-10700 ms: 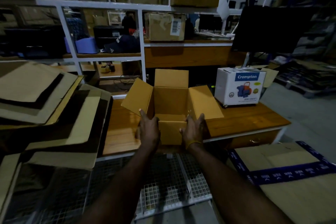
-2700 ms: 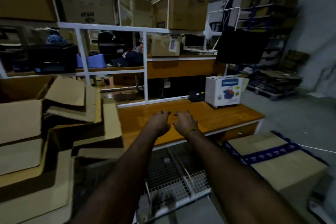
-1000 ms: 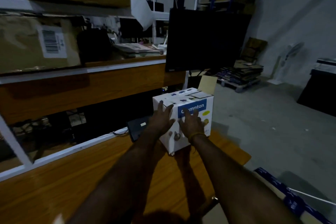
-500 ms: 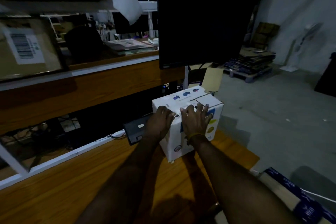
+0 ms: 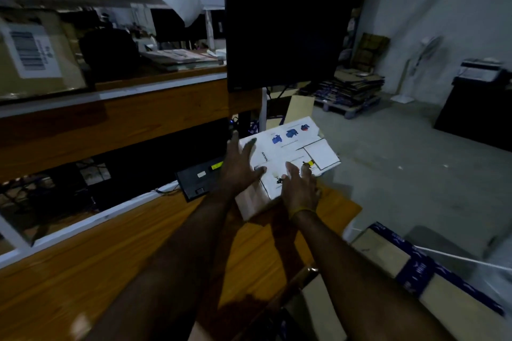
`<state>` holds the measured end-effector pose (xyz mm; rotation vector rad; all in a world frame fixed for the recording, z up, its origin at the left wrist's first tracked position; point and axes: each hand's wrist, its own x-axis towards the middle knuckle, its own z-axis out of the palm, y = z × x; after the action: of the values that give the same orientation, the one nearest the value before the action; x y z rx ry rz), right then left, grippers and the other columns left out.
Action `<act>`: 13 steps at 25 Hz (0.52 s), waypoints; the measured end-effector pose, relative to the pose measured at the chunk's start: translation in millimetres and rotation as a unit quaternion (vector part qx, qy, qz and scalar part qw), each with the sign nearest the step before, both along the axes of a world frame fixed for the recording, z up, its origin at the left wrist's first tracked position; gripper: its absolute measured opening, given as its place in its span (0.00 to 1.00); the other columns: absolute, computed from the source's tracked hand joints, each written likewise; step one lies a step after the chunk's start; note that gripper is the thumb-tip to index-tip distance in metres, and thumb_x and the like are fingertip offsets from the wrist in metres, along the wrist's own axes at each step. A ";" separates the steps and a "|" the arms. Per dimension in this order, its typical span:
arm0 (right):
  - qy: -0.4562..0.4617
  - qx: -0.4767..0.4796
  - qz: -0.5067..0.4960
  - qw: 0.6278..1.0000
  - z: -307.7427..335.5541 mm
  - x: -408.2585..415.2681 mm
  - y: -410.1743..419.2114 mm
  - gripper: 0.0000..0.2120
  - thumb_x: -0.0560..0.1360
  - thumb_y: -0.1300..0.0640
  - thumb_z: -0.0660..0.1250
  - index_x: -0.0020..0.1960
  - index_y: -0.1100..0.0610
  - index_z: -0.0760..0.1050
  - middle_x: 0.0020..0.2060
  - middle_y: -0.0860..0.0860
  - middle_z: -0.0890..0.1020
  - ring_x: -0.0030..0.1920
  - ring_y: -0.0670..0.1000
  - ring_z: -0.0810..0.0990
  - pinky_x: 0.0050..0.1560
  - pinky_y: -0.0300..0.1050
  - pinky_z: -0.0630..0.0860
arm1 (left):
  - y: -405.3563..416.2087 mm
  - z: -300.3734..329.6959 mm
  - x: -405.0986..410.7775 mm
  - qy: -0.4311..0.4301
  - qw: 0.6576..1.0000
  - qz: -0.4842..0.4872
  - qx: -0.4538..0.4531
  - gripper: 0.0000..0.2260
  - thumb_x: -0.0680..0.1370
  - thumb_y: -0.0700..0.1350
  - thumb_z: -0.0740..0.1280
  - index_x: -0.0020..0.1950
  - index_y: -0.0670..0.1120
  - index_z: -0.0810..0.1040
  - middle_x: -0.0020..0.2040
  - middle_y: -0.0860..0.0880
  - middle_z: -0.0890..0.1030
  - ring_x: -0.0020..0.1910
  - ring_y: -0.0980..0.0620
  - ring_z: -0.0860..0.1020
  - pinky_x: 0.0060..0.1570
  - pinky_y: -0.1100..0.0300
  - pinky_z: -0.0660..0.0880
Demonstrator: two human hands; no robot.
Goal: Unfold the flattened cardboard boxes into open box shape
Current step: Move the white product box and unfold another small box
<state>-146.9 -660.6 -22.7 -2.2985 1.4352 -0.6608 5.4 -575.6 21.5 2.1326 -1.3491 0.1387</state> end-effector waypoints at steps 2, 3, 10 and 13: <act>-0.019 -0.018 -0.012 1.000 -10.0 -24.0 11.5 0.19 0.81 0.46 0.59 0.72 0.41 0.65 0.73 0.53 0.64 0.72 0.59 0.64 0.70 0.65 0.61 | -2.5 7.0 -10.7 0.032 0.999 0.002 0.003 0.40 0.74 0.57 0.72 0.80 0.50 0.55 0.81 0.43 0.47 0.79 0.40 0.48 0.74 0.44 0.56; -0.035 -0.014 -0.013 0.999 -14.2 -34.1 13.7 0.19 0.80 0.46 0.60 0.71 0.43 0.67 0.71 0.54 0.67 0.70 0.59 0.66 0.69 0.65 0.62 | -3.9 8.6 -17.6 0.043 0.999 -0.012 0.007 0.40 0.75 0.56 0.72 0.80 0.49 0.55 0.81 0.43 0.51 0.79 0.41 0.51 0.75 0.45 0.56; -0.210 0.176 -0.009 0.962 -10.2 -70.3 30.5 0.35 0.77 0.31 0.55 0.78 0.43 0.51 0.70 0.61 0.69 0.67 0.64 0.71 0.66 0.56 0.69 | 15.7 -26.2 -84.6 0.027 0.986 -0.146 0.074 0.38 0.73 0.54 0.73 0.79 0.55 0.58 0.76 0.47 0.64 0.75 0.45 0.60 0.73 0.50 0.61; -0.189 0.224 -0.021 0.956 -10.6 -83.3 45.3 0.39 0.78 0.33 0.57 0.79 0.42 0.39 0.73 0.61 0.67 0.68 0.64 0.70 0.68 0.56 0.68 | 28.6 -47.0 -109.7 0.020 0.986 -0.129 0.101 0.36 0.74 0.52 0.73 0.78 0.54 0.59 0.78 0.47 0.59 0.77 0.47 0.55 0.73 0.52 0.59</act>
<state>-230.2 -615.3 -33.3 -1.6923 1.2932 -0.6615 -104.3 -547.0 -25.5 2.0846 -1.6603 -0.1492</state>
